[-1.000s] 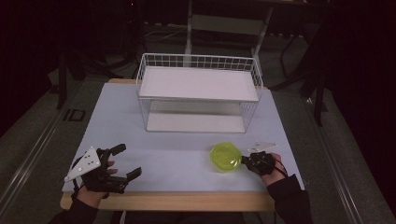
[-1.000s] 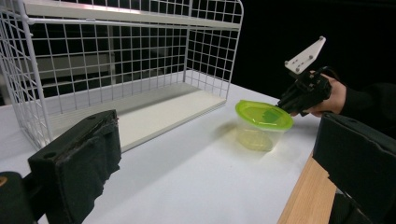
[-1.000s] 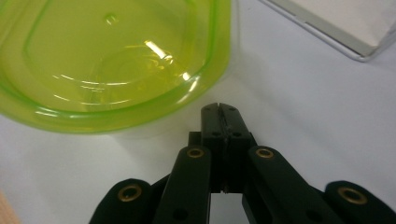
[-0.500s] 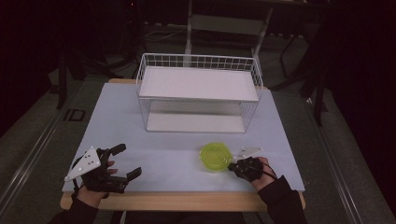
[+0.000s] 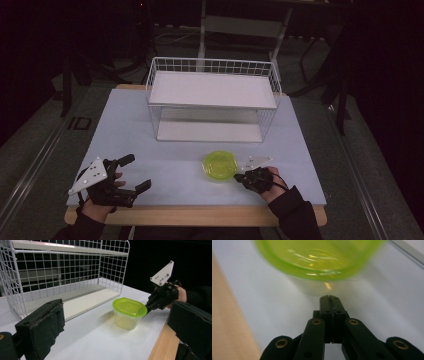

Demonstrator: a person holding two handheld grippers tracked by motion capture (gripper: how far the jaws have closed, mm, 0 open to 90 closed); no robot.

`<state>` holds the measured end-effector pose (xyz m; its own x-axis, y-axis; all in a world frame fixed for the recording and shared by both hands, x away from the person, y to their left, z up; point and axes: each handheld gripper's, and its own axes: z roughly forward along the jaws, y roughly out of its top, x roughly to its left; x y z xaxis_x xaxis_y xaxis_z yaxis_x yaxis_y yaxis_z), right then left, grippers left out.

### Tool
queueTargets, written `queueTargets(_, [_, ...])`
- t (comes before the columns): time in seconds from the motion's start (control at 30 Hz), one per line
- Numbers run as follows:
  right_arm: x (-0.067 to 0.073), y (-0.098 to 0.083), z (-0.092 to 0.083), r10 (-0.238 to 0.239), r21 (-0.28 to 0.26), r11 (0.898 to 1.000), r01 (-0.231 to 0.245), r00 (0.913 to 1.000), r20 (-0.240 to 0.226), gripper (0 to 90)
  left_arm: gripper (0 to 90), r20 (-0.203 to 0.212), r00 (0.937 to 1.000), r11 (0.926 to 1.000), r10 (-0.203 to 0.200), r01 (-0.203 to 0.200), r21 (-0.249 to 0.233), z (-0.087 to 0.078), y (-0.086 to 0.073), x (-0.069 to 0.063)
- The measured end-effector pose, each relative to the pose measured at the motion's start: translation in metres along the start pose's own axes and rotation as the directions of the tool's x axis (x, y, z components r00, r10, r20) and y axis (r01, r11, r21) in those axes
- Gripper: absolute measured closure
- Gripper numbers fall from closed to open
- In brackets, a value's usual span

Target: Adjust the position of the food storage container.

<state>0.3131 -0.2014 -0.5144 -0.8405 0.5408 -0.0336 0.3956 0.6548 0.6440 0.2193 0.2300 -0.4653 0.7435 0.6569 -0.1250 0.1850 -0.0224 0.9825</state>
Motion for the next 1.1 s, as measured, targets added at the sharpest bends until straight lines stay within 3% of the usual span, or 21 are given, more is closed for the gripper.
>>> queueTargets(0.13, [-0.012,0.001,0.004,0.032,0.002,0.999,-0.032,0.9986,0.042,90.0,1.6,0.000,1.0000,1.0000,0.004,-0.004,0.003,0.000,0.000,0.000])
queueTargets(0.3, [-0.019,0.009,0.015,0.052,0.008,0.999,-0.052,0.9975,0.049,90.0,1.6,0.001,1.0000,1.0000,-0.002,0.002,-0.003,0.000,0.000,0.000])
queueTargets(0.77, [0.007,0.021,0.028,-0.003,0.021,1.000,0.003,0.9999,-0.010,90.0,1.6,0.002,1.0000,1.0000,0.005,-0.005,0.003,0.000,0.000,0.000])
queueTargets(1.1, [0.014,0.047,0.047,-0.021,-0.001,1.000,0.021,0.9998,0.004,89.9,1.6,0.006,1.0000,1.0000,0.006,-0.006,0.005,0.000,0.000,-0.001])
